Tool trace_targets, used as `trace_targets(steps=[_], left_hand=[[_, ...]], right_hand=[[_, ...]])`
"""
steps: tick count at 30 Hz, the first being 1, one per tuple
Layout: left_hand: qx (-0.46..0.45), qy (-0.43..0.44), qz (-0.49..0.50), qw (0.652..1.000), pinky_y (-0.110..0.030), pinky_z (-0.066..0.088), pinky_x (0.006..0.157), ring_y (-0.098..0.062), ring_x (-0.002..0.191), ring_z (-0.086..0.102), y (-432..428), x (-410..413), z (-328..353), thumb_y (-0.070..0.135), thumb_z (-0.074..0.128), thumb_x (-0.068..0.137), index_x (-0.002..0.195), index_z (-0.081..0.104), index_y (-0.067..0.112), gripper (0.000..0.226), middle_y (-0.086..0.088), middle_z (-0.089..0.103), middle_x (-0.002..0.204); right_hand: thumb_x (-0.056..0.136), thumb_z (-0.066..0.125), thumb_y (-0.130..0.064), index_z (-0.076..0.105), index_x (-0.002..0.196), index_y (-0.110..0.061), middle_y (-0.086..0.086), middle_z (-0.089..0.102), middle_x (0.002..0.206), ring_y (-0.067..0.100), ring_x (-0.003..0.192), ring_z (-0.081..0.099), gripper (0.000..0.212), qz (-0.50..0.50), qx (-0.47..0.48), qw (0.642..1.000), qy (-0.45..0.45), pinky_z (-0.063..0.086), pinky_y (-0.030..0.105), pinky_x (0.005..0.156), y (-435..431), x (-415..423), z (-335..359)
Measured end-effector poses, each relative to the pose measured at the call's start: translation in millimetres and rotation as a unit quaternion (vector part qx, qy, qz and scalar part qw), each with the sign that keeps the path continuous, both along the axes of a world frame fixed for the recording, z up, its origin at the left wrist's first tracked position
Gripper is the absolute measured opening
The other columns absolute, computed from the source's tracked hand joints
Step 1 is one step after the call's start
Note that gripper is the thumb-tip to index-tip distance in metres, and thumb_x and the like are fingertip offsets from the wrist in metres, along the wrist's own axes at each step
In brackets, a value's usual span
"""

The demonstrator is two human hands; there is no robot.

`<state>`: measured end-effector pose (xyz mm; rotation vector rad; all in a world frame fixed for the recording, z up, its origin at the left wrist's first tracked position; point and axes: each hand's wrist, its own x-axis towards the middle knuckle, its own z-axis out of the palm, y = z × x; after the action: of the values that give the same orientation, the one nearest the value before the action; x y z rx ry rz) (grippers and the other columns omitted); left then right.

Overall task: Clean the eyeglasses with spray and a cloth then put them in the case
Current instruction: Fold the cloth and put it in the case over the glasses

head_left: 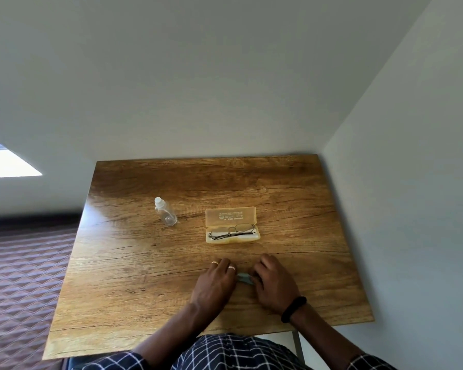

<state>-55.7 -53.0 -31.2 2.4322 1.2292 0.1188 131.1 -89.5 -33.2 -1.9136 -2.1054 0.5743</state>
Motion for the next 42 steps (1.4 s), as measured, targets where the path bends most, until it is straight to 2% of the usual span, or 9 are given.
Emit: trace_targets(steps=[3,5,7,11,16,23,27,37,42], left_hand=[[-0.039,-0.034,0.023,0.998,-0.02,0.048,0.064,-0.013,0.091,0.063,-1,-5,5,0.03,0.048,0.104,0.115,0.057,0.018,0.019,0.001,0.063,0.111],[-0.094,-0.093,0.07,0.989,-0.017,0.053,0.065,-0.004,0.08,0.062,8,-10,16,0.031,0.051,0.102,0.106,0.058,0.022,0.013,0.007,0.064,0.101],[-0.134,-0.162,0.134,0.969,-0.011,0.053,0.067,0.004,0.078,0.064,23,-13,32,0.025,0.06,0.099,0.102,0.06,0.026,0.003,0.014,0.065,0.093],[-0.198,-0.211,0.229,0.93,-0.007,0.051,0.059,0.009,0.077,0.066,76,-9,53,0.024,0.068,0.094,0.1,0.066,0.023,0.006,0.012,0.07,0.087],[-0.205,-0.165,0.258,0.93,-0.011,0.045,0.048,0.0,0.068,0.066,126,5,49,0.027,0.071,0.092,0.089,0.068,0.026,0.004,0.009,0.071,0.082],[-0.116,-0.11,0.212,0.964,-0.008,0.045,0.052,0.002,0.068,0.06,118,11,25,0.02,0.069,0.092,0.095,0.072,0.021,0.004,0.006,0.072,0.089],[-0.073,-0.105,0.201,0.971,-0.022,0.058,0.059,-0.003,0.071,0.065,104,7,19,0.023,0.068,0.093,0.096,0.072,0.018,0.006,0.004,0.072,0.091],[0.011,-0.157,0.19,0.969,-0.018,0.045,0.051,-0.008,0.069,0.054,73,-5,6,0.022,0.076,0.086,0.099,0.064,0.01,0.021,-0.003,0.064,0.095],[0.032,-0.226,0.244,0.942,-0.028,0.056,0.075,-0.014,0.097,0.055,68,-20,3,0.033,0.079,0.081,0.108,0.055,0.009,0.044,-0.004,0.053,0.114]], right_hand=[[0.085,0.056,-0.027,0.058,0.086,-0.022,-0.005,0.059,0.092,0.01,0.085,0.053,0.006,0.002,-0.035,0.999,0.041,0.052,0.029,0.071,-1,0,4],[0.087,0.061,-0.026,0.06,0.085,-0.023,-0.009,0.063,0.084,0.004,0.076,0.057,0.004,-0.06,-0.063,0.99,0.115,0.052,0.023,0.065,5,-1,14],[0.088,0.068,-0.02,0.065,0.089,-0.02,-0.008,0.068,0.085,0.003,0.078,0.062,0.003,-0.154,-0.088,0.964,0.2,0.052,0.017,0.064,19,-1,27],[0.086,0.072,-0.015,0.069,0.086,-0.021,-0.004,0.072,0.087,0.01,0.083,0.068,0.006,-0.255,-0.1,0.905,0.326,0.056,0.024,0.071,68,-2,45],[0.084,0.075,-0.017,0.068,0.081,-0.027,-0.011,0.067,0.081,0.004,0.077,0.063,0.012,-0.265,-0.077,0.925,0.26,0.047,0.014,0.066,122,-8,44],[0.084,0.072,-0.013,0.073,0.086,-0.022,-0.008,0.061,0.087,0.011,0.081,0.06,0.009,-0.215,-0.053,0.965,0.14,0.052,0.025,0.073,118,-13,24],[0.085,0.071,-0.011,0.074,0.09,-0.021,-0.007,0.058,0.092,0.01,0.084,0.059,0.012,-0.215,-0.039,0.966,0.138,0.05,0.022,0.074,108,-16,17],[0.085,0.071,-0.015,0.072,0.088,-0.022,-0.007,0.059,0.094,0.011,0.085,0.061,0.008,-0.22,-0.033,0.963,0.15,0.057,0.03,0.075,99,-16,12],[0.085,0.072,-0.016,0.072,0.087,-0.023,-0.009,0.058,0.092,0.008,0.082,0.061,0.007,-0.221,-0.029,0.963,0.152,0.055,0.027,0.071,95,-16,13]])
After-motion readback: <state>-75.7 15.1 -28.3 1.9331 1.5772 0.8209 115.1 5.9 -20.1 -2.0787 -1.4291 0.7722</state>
